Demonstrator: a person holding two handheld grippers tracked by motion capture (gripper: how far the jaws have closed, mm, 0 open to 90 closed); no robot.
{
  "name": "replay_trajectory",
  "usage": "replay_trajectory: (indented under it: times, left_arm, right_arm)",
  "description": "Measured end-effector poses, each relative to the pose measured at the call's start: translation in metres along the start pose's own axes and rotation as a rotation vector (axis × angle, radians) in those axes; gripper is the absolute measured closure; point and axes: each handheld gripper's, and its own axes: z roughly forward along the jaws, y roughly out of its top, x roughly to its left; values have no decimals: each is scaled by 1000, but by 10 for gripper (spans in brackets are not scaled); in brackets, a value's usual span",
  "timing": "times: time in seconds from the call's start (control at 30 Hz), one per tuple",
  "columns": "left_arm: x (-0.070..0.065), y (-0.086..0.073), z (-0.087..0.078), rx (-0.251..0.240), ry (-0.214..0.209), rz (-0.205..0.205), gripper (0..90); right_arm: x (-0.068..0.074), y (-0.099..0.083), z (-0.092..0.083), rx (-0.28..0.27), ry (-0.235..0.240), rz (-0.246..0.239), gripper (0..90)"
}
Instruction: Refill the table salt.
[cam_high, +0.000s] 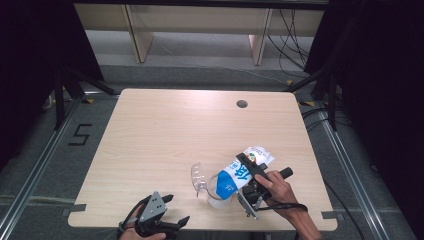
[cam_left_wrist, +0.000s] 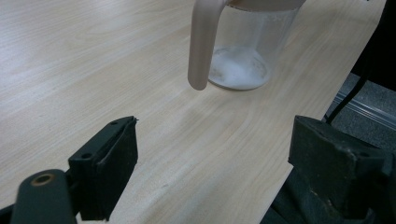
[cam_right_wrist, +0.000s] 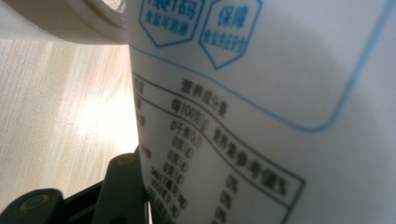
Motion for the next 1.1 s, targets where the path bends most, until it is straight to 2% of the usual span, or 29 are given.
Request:
replay_trajectory:
  times: [0.23,0.27,0.33,0.4,0.43,0.5,0.57,0.7,0.73,1.1]
  left_arm:
    - [0,0,0,0,0,0,153]
    - [0,0,0,0,1,0,153]
    - [0,0,0,2,2,4,153]
    - [0,0,0,0,0,1,153]
    - [0,0,0,0,0,1,153]
    - [0,0,0,1,1,1,153]
    - [0,0,0,0,0,1,153]
    - [0,0,0,2,3,3,153]
    - [0,0,0,1,3,4,153]
    - [0,0,0,2,3,4,153]
  right_arm:
    - [-1,0,0,3,-3,-7,509]
    - [2,0,-1,18,8,30,510]
    - [-2,0,-1,3,-6,-19,512]
    - [-1,0,-1,4,-6,-19,514]
    - [1,0,-1,15,4,11,514]
    - [2,0,-1,21,8,18,514]
    - [2,0,-1,17,2,3,514]
    - [1,0,-1,23,2,3,516]
    - [-1,0,0,15,-3,-22,516]
    - [-1,0,-1,21,-9,-20,521]
